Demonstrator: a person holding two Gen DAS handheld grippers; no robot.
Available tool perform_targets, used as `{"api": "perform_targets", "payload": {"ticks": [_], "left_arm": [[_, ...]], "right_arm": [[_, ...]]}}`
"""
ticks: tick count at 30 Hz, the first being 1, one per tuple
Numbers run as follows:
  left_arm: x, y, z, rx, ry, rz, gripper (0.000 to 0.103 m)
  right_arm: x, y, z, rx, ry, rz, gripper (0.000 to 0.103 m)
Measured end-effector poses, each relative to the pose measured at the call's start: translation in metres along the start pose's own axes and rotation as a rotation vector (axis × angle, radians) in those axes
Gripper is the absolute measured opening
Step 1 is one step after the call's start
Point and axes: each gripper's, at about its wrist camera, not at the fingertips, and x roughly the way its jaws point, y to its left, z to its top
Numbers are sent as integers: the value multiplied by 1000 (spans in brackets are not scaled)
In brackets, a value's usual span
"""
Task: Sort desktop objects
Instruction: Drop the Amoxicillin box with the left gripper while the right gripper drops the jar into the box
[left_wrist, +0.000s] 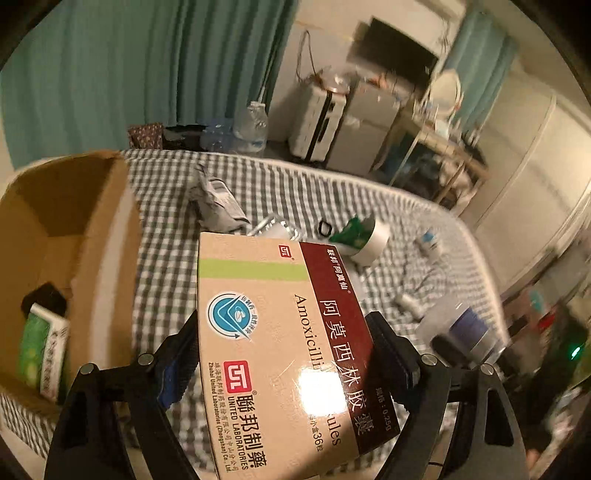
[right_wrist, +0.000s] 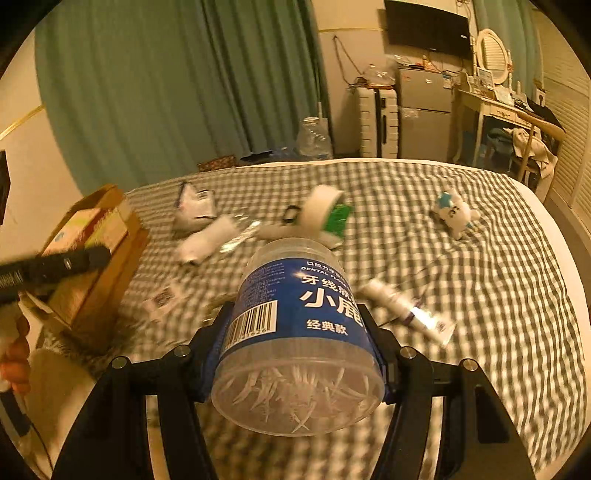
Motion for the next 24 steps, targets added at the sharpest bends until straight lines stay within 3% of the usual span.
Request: {"api": "perform_targets", "payload": {"ticks": [6,12,15,18,24], "left_arm": [[-66,56,22,-26,-107,26,86],[-102,121,37,75,-125,151,86],[-100,155,27,122,-152,204,86],[-86,179,15,139,-143,229,86],[-53,222,5,63,-85,240,86]], "right_arm": [[-21,82,18,-48,-27,116,62],[-19,184,46,-135,-52,253,62],[6,225,53,-195,-29,239,62],[43,256,61,-189,27,289,62],[103,296,80,-187,82,334,62]]}}
